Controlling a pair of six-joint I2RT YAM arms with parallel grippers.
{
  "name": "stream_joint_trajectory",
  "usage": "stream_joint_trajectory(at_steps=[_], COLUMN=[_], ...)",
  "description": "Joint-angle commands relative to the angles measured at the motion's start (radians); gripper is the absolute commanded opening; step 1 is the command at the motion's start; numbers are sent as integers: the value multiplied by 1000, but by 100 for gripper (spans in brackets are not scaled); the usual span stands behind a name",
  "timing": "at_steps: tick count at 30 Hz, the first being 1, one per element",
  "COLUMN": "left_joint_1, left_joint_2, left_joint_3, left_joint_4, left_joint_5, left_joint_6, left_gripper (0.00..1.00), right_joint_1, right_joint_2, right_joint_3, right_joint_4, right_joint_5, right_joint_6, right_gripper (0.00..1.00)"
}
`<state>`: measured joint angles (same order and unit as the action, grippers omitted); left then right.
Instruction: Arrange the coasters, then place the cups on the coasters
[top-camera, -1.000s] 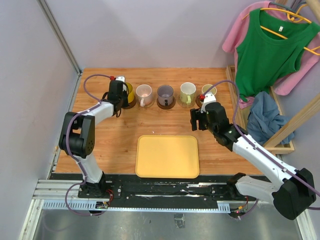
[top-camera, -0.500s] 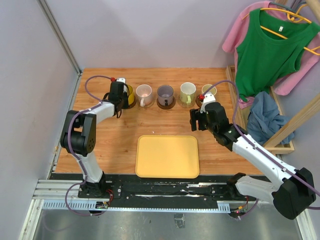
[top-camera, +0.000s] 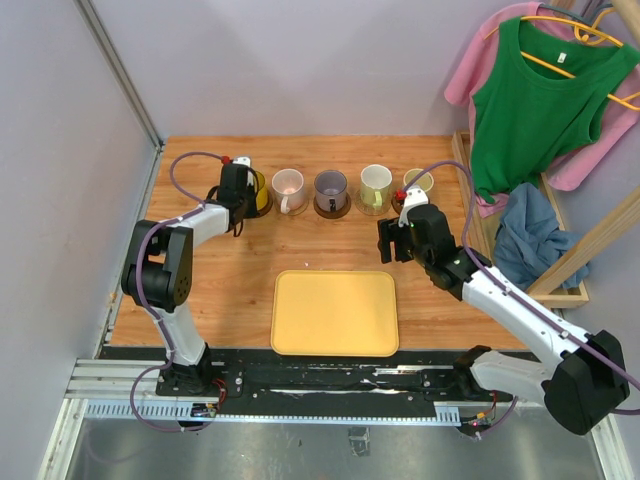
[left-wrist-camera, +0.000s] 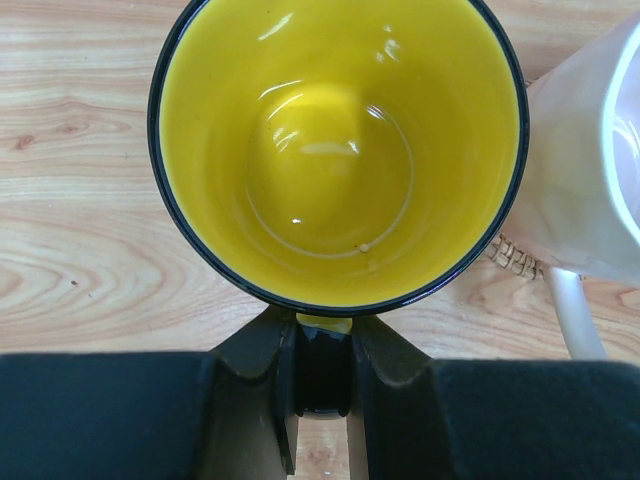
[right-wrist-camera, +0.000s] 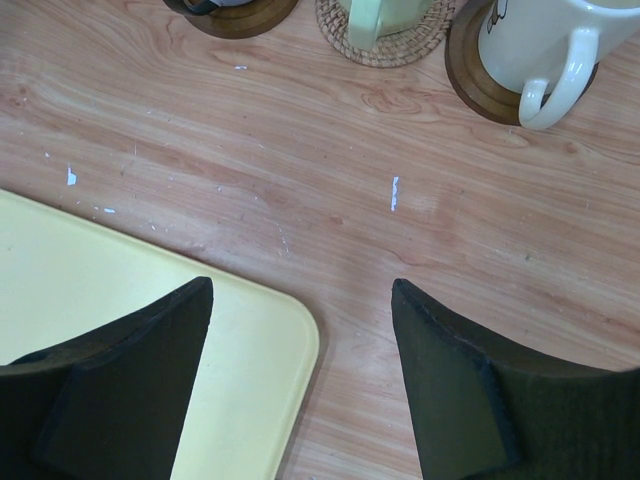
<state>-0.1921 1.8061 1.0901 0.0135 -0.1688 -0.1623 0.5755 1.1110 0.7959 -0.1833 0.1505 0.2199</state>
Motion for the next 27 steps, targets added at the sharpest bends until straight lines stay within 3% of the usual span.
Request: stream_joint_trajectory(at_steps=[1,27], left_joint_1=[6,6], left_joint_2=[-8,5], left_joint_3=[-1,-22], left_joint_4=[86,104], left_joint_5=[-34,13], left_joint_6=[-7,-52], left_gripper=[0,1], right_joint_1=[-19,-19], right_joint_2=[4,6], right_joint_3=[37,34], right_joint_4=[18,19], right_joint_5=[-14,-23], right_joint_6=[15,18], right_gripper=[73,73])
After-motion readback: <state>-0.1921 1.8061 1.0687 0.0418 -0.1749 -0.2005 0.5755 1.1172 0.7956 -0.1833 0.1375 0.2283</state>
